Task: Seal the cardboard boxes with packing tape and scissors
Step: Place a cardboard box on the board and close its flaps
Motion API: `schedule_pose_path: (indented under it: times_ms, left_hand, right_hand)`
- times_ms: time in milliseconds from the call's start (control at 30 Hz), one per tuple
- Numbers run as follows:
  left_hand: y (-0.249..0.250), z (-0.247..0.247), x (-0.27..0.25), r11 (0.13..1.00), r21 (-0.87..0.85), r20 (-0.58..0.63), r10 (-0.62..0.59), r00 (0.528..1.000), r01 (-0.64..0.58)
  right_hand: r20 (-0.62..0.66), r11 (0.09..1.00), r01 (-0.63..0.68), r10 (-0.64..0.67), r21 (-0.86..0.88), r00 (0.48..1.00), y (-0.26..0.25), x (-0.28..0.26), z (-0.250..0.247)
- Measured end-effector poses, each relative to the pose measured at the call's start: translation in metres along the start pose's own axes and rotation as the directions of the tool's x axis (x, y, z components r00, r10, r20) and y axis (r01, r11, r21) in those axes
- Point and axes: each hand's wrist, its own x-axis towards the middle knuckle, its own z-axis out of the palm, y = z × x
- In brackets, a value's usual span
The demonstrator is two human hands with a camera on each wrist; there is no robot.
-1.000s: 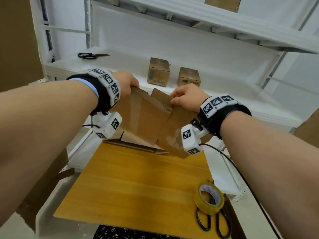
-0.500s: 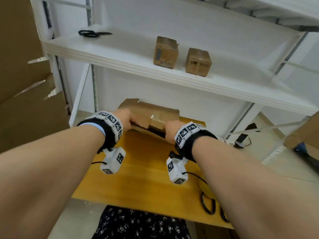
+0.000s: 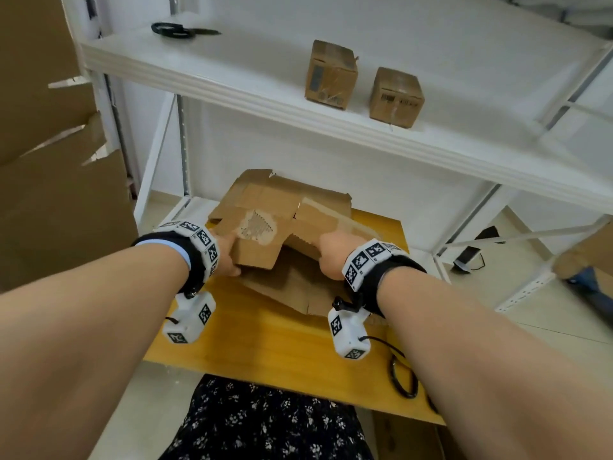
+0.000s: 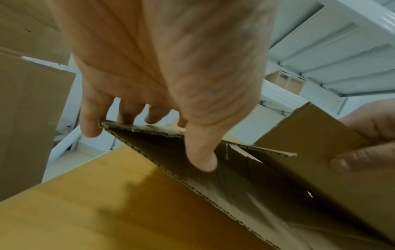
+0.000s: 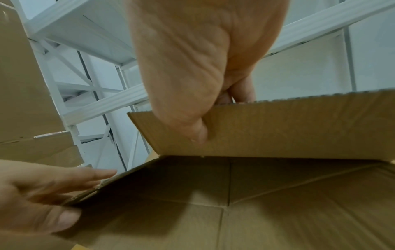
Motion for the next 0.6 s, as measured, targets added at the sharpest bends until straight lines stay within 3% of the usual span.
schedule_pose_path:
  times_ms: [133,367,600]
  left_hand:
    - [0.008,0.004,0.000,0.998,-0.063,-0.013,0.030,0.999,-0.030]
    - [0.003,0.002,-0.011,0.995,-0.084,-0.016,0.058,0.998,-0.059]
    - [0.014,0.012,-0.016,0.959,-0.278,-0.043,0.037,0.998,-0.047]
  right_hand:
    - [-0.008,0.998,-0.020,0.020,0.068,1.000,0.008,0.001,0.009]
    - [0.047,0.972,-0.231,0.229,0.046,0.972,0.039,-0.006,0.036]
    - [-0.058,0.982,-0.166,0.171,0.089,0.984,0.034,-0.012,0.034]
